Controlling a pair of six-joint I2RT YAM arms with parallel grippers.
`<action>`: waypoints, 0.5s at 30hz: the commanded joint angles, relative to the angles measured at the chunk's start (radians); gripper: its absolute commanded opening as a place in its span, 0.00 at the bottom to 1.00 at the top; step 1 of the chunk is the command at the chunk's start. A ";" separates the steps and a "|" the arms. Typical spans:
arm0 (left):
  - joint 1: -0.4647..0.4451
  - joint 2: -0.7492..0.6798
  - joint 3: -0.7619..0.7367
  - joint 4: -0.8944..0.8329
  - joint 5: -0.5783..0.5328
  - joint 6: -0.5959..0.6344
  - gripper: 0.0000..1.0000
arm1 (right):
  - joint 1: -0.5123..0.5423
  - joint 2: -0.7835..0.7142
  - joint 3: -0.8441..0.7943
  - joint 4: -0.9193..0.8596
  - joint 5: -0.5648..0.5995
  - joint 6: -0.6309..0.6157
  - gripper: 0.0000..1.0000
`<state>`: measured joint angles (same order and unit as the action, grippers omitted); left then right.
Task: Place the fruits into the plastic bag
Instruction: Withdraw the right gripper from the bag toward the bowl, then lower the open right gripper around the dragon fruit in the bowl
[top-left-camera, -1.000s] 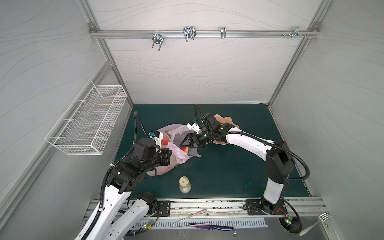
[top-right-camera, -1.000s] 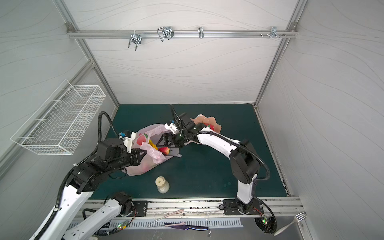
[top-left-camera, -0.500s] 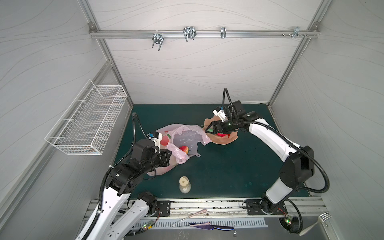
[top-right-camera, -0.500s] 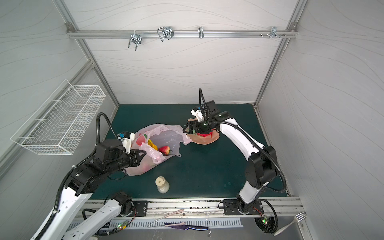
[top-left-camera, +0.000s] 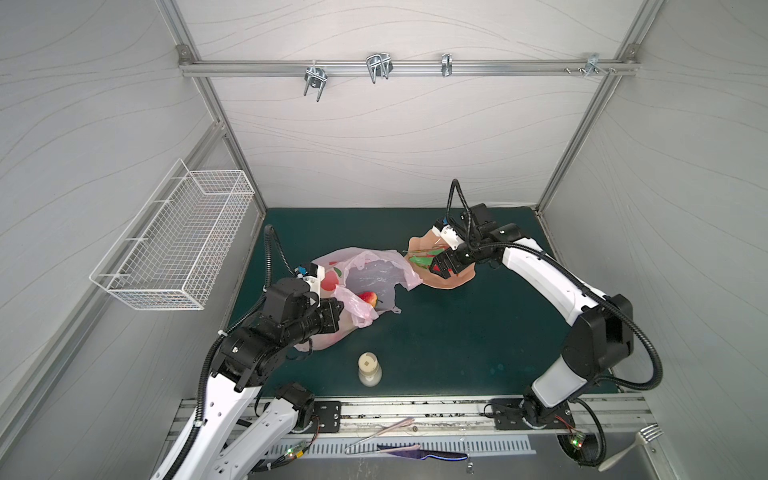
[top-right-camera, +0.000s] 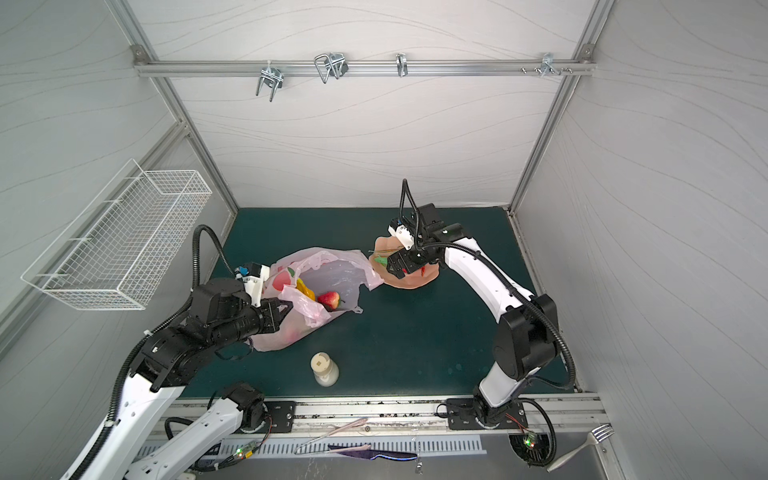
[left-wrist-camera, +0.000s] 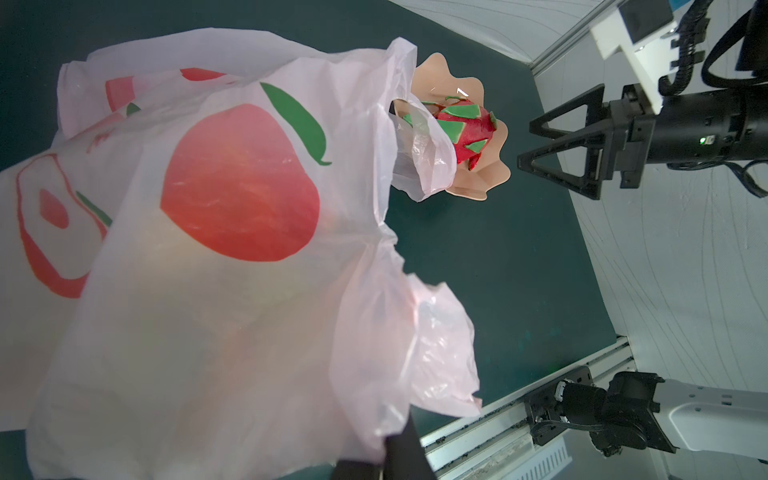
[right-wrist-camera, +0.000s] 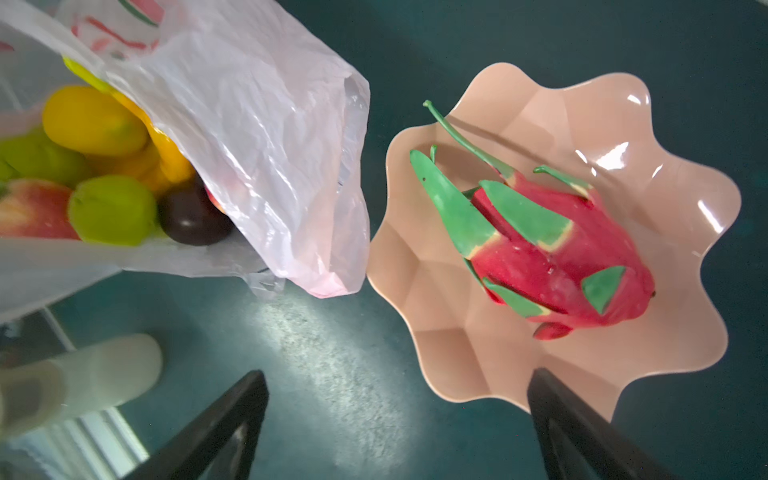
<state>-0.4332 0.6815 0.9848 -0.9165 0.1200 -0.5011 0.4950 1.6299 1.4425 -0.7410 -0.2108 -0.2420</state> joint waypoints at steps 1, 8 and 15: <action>0.001 -0.003 0.007 0.042 0.005 -0.001 0.00 | -0.007 0.001 -0.050 0.065 0.004 -0.259 0.99; 0.001 0.000 0.000 0.051 0.004 -0.005 0.00 | -0.061 0.114 -0.009 0.075 0.041 -0.427 0.99; 0.001 0.014 -0.004 0.051 0.003 -0.001 0.00 | -0.081 0.233 0.083 0.058 0.044 -0.511 0.99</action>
<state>-0.4332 0.6868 0.9829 -0.9150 0.1200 -0.5011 0.4194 1.8252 1.4891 -0.6743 -0.1555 -0.6567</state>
